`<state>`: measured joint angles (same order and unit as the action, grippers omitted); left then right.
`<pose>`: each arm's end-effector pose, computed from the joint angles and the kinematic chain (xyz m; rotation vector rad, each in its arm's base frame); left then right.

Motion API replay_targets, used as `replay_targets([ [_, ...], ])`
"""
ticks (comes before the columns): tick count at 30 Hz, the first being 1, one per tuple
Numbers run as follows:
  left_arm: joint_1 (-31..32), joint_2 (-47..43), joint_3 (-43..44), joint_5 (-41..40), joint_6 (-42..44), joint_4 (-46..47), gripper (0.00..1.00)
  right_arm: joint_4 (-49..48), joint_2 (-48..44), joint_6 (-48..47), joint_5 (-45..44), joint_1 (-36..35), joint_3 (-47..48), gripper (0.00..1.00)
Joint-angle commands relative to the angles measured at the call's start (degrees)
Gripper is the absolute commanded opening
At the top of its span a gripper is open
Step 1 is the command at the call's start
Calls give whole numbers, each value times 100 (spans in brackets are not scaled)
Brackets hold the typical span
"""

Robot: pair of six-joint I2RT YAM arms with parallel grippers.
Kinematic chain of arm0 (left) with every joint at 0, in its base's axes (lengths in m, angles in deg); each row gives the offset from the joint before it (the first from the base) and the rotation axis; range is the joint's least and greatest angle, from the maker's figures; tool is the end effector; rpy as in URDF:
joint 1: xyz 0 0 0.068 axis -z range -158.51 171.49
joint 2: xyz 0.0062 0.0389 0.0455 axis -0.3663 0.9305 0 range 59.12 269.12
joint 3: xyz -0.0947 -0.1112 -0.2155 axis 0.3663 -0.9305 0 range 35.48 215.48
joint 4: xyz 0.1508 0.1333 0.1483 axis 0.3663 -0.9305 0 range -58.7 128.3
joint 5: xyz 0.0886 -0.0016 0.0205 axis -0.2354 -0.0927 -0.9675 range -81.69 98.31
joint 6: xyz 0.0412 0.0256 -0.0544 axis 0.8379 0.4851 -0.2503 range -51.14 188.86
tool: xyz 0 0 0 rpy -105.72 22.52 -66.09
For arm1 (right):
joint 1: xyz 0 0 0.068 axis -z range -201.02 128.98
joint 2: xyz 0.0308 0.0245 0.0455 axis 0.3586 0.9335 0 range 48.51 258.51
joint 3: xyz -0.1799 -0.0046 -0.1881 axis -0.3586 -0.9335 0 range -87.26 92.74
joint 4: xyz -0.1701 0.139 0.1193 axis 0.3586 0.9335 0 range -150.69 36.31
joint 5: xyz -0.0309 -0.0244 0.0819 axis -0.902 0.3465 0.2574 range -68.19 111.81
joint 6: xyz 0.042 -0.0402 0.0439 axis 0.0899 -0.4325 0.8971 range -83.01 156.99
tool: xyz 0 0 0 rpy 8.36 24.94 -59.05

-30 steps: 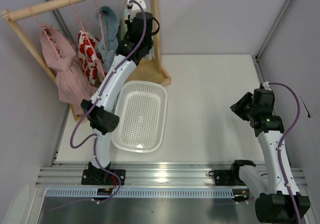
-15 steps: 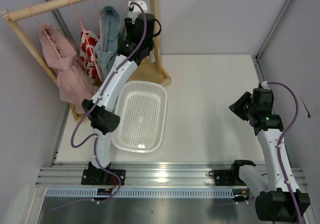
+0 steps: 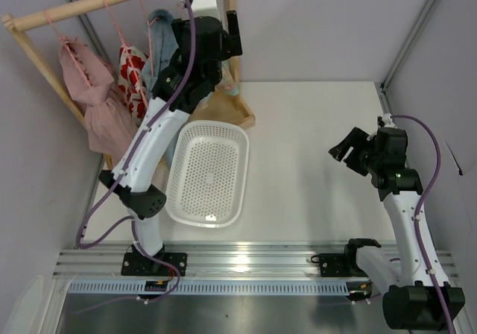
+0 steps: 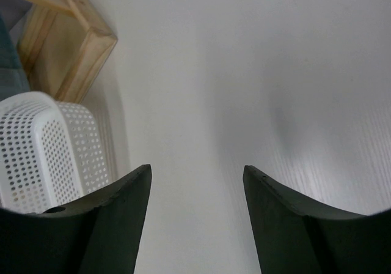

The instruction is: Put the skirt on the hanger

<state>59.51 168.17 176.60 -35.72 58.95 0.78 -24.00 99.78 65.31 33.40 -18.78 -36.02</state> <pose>0.3287 -0.2036 0.5141 -0.1749 1.6298 0.0001 0.2027 0.0043 0.2896 0.4789 2.1859 0.4739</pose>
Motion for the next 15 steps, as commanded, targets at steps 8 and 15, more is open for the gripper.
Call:
replay_targets([
  [8, 135, -2404, -1936, 2978, -72, -1574, 99, -926, 234, -169, -183, -1980, 343, 81],
  [15, 118, -4672, -4932, 3260, -379, -1548, 99, -1733, 945, 621, -1482, -3666, 26, 82],
])
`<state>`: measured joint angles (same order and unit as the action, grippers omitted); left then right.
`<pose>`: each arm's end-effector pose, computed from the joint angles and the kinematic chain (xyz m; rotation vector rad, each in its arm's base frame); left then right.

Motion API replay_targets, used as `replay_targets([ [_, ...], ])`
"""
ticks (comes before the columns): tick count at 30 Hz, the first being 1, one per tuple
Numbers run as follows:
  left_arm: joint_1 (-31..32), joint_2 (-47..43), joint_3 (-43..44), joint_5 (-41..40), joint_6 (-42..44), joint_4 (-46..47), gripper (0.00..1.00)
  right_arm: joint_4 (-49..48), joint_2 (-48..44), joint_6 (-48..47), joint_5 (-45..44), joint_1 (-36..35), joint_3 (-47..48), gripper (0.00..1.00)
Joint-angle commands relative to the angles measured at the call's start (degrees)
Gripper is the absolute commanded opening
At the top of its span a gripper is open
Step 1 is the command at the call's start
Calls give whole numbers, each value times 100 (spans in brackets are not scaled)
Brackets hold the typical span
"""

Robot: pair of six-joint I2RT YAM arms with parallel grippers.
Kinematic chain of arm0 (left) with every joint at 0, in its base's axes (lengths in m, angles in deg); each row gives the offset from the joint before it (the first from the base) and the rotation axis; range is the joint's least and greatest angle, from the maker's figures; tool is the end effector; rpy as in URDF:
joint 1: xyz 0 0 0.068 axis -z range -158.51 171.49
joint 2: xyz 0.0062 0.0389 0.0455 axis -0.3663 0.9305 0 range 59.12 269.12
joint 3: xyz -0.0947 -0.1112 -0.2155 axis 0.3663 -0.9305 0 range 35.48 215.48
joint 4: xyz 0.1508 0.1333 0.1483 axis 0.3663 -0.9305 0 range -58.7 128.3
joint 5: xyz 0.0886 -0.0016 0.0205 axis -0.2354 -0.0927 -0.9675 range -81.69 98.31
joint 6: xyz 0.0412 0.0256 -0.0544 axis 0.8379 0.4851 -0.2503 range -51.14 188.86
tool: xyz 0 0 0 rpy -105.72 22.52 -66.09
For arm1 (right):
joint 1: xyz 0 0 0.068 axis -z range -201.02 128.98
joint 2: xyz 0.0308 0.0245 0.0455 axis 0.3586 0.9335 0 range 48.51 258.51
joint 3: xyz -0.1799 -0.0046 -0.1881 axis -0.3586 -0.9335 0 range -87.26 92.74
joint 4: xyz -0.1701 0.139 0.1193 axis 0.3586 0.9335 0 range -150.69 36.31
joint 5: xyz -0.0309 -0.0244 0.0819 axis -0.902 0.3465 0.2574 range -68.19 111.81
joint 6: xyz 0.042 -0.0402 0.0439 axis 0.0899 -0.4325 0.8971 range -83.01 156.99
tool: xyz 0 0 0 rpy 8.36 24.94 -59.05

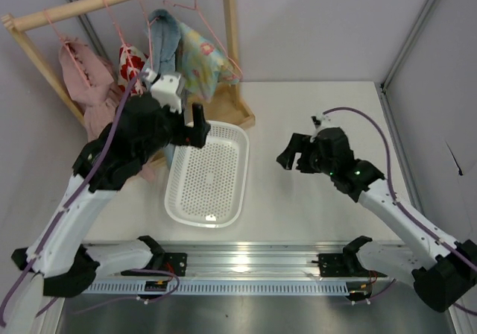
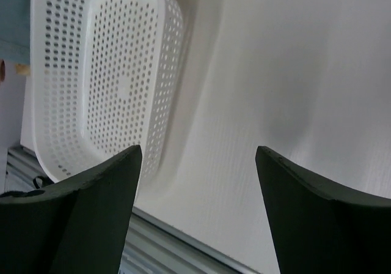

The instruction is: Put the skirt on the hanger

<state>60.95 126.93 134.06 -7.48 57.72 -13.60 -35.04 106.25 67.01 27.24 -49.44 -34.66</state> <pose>0.1786 -0.1257 0.4689 0.2943 1.9160 -0.3237 0.2069 0.1185 0.2960 -0.0286 2.1869 0.6968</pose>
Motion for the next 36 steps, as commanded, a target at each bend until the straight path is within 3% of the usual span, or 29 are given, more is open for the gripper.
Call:
replay_targets([
  [1, -35, -898, -1066, 428, -336, -171, 99, -727, 413, 548, -1051, -794, -118, 82],
  [8, -79, -1858, -3464, 51, -1503, -338, 99, -2078, 1871, 1040, -2010, -1947, -74, 80],
  [17, -413, -2641, -4996, 5, -2173, 91, 99, -2907, 3217, 1331, -2274, -2281, 286, 71],
  [25, -448, -2510, -5139, 120, -2217, 162, 99, -2794, 3894, 1541, -2283, -2387, 707, 61],
  [36, -483, -2308, -5183, 120, -2209, 286, 99, -2011, 3753, 1410, -2653, -2378, 980, 58],
])
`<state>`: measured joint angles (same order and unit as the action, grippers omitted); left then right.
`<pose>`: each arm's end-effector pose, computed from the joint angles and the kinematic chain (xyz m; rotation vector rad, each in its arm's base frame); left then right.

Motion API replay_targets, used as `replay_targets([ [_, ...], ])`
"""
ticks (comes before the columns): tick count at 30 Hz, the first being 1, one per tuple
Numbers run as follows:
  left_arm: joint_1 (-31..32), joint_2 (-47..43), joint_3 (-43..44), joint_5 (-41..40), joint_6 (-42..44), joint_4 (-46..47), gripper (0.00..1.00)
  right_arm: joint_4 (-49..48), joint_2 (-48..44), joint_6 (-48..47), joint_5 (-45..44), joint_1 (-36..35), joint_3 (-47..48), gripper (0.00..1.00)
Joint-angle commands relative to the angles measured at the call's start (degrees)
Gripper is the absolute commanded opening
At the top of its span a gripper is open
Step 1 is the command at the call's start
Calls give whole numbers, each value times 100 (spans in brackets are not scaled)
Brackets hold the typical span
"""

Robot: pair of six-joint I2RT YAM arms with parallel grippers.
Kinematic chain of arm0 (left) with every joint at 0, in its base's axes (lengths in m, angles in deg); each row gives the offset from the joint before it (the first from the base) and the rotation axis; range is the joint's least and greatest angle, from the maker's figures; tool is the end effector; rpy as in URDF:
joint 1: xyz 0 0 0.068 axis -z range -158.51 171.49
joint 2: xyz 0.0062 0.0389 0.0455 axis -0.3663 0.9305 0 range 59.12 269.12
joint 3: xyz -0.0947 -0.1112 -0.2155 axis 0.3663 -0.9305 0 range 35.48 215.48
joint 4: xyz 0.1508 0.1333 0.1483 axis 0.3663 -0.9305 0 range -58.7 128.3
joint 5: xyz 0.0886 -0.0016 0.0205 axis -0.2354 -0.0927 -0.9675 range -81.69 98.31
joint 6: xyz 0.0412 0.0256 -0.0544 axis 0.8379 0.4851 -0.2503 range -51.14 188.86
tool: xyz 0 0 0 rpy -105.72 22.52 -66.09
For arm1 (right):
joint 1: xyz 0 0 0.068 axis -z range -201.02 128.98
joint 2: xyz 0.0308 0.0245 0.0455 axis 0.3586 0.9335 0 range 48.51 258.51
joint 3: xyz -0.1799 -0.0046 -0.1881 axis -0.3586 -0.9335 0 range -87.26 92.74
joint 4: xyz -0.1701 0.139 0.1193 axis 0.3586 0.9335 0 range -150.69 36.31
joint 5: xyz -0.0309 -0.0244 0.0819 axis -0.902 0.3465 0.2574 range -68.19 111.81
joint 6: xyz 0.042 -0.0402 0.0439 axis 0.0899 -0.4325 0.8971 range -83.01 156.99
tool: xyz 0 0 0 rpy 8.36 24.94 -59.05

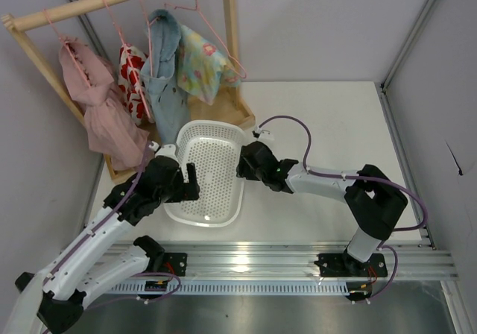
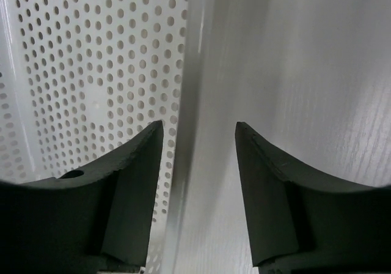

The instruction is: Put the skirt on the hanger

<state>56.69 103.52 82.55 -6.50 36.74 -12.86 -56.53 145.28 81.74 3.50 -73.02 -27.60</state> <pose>0.1381 -0.0785 0.2607 -0.0533 2.3936 -0.2438 0.2428 0.2800 0.1836 0.0218 2.3037 0.5318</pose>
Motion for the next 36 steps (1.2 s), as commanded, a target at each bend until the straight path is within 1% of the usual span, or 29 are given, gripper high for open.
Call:
replay_targets([
  [1, -66, 33, -31, 22, -93, 220, 99, 181, -28, -72, -227, -20, 309, 55],
  [3, -66, 33, -14, 31, -67, 246, 99, 181, 87, -115, -156, -20, 406, 46],
  [4, -66, 25, -5, 22, -58, 246, 99, 251, 148, -116, -104, -20, 458, 32],
  [6, -75, -1, 30, 31, -23, 273, 99, 426, 245, -159, -112, -2, 651, 12],
  [7, -75, -2, 57, 22, 30, 264, 99, 723, 228, -168, -199, 15, 731, 0],
  [10, -75, -72, 241, 48, 222, 281, 99, 1216, -61, -308, -279, 111, 854, 0],
  [13, -75, -160, 390, 110, 530, 360, 99, 1569, -675, -371, -86, 261, 662, 0],
  [17, -75, -151, 540, 232, 803, 405, 99, 1991, -1537, -221, 493, 813, 161, 0],
  [18, -75, -125, 575, 268, 847, 431, 99, 2157, -1834, -230, 495, 885, 64, 0],
  [21, -75, -63, 531, 469, 944, 624, 99, 2378, -2284, -283, 433, 1253, -375, 0],
  [23, -66, 7, 409, 636, 979, 808, 99, 2318, -2487, -396, 643, 1569, -786, 0],
  [24, -66, 24, 382, 750, 988, 879, 99, 2195, -2653, -432, 844, 1884, -920, 0],
  [26, -66, 51, 251, 839, 979, 1116, 99, 1949, -2795, -685, 1108, 2141, -1296, 0],
  [27, -66, 51, 207, 874, 962, 1212, 99, 1678, -2821, -792, 1458, 2334, -1386, 0],
  [29, -66, 33, 75, 944, 962, 1546, 99, 1474, -2769, -1064, 1741, 2432, -1501, 0],
  [30, -66, 25, 48, 1040, 962, 1652, 99, 1447, -2717, -1317, 2012, 2441, -1492, 0],
  [32, -66, 94, -83, 1138, 971, 1924, 99, 1517, -2497, -1635, 2260, 2441, -1431, 0],
  [33, -66, 121, -127, 1164, 962, 2073, 99, 1569, -2436, -1828, 2313, 2441, -1352, 0],
  [36, -66, 262, -215, 1138, 865, 2215, 99, 1596, -2260, -2022, 2402, 2441, -1316, 0],
])
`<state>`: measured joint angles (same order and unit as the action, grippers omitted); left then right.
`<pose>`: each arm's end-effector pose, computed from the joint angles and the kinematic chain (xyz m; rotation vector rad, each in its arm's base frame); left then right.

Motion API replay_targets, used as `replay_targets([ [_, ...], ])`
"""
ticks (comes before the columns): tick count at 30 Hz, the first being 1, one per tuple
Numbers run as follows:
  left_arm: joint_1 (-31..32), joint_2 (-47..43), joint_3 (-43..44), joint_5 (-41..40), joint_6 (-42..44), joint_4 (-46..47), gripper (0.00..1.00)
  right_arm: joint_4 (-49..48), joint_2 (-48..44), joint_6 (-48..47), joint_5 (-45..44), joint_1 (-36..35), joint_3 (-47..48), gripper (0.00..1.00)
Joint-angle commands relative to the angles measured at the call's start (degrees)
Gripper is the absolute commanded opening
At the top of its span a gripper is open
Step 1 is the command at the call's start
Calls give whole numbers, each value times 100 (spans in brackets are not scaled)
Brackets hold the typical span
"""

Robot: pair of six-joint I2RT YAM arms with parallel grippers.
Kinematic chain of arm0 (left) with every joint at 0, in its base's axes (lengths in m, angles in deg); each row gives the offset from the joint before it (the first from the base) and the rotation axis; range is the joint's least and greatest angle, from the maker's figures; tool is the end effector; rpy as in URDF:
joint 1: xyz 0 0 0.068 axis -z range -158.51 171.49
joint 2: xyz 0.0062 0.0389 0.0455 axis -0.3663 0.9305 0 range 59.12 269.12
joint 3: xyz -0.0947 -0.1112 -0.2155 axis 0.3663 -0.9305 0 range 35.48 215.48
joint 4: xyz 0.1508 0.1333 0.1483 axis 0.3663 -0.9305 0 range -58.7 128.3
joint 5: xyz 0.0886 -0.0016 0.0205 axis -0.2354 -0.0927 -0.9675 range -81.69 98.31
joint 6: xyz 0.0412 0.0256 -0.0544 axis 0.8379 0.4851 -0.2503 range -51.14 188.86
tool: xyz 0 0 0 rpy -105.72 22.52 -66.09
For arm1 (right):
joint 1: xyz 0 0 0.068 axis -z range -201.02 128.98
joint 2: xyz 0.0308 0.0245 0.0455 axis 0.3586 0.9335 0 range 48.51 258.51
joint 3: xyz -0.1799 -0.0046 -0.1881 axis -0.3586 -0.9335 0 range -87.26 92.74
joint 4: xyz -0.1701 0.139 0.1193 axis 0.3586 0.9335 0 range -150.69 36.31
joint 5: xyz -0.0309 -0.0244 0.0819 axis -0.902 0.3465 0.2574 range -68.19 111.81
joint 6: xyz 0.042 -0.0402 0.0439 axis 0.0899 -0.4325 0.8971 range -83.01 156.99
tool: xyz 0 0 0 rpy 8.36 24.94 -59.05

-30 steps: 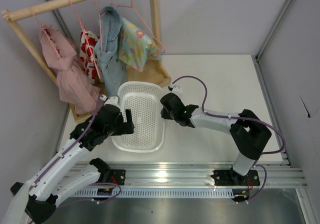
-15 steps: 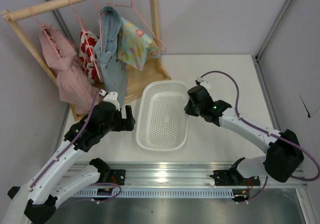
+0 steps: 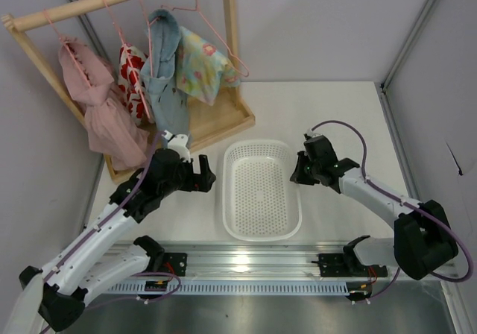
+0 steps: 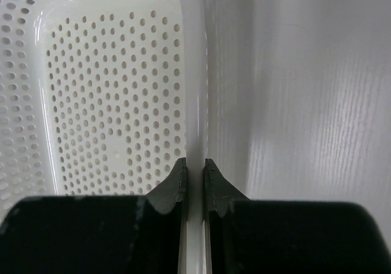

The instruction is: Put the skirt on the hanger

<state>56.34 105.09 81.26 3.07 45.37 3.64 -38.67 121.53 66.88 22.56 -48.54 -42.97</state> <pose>0.1580 -0.1033 0.2765 0.1668 2.2102 -0.4757 0.2343 0.1230 0.1902 0.0458 2.5103 0.4444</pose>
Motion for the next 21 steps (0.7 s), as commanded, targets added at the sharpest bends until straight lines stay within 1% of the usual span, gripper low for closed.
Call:
replay_targets([
  [1, -31, 131, -95, 181, -24, 591, 99, -189, 134, -572, 557, 28, 238, 0],
  [2, -31, 148, -78, 172, -59, 617, 99, -146, 160, -607, 575, 46, 264, 0],
  [3, -31, 201, -69, 146, -86, 653, 99, -76, 169, -616, 575, 63, 395, 14],
  [5, -31, 236, 1, 23, -165, 662, 99, 117, 117, -651, 540, 107, 588, 29],
  [6, -31, 280, 88, 14, -165, 653, 99, 388, 73, -660, 514, 142, 720, 56],
  [7, -31, 315, 124, 5, -174, 636, 99, 539, 21, -703, 496, 160, 1017, 67],
  [9, -31, 394, 343, -39, -192, 618, 99, 985, -172, -800, 487, 256, 1370, 82],
  [11, -31, 526, 536, -83, -148, 609, 99, 1277, -366, -879, 330, 388, 1913, 88],
  [13, -40, 684, 765, -83, -43, 618, 99, 1610, -498, -914, 224, 520, 2231, 88],
  [15, -40, 798, 1133, -109, 159, 635, 99, 1691, -647, -1029, 84, 713, 2566, 89],
  [17, -48, 1017, 1502, -109, 370, 653, 99, 1665, -902, -1125, -57, 845, 2733, 90],
  [18, -57, 1097, 1774, -109, 432, 618, 99, 1613, -981, -1221, -67, 907, 2856, 96],
  [19, -57, 1185, 1907, -92, 485, 609, 99, 1551, -1147, -1266, -362, 1003, 2926, 98],
  [21, -57, 1405, 2583, -57, 652, 565, 99, 1341, -1306, -1423, -593, 1074, 3102, 99],
])
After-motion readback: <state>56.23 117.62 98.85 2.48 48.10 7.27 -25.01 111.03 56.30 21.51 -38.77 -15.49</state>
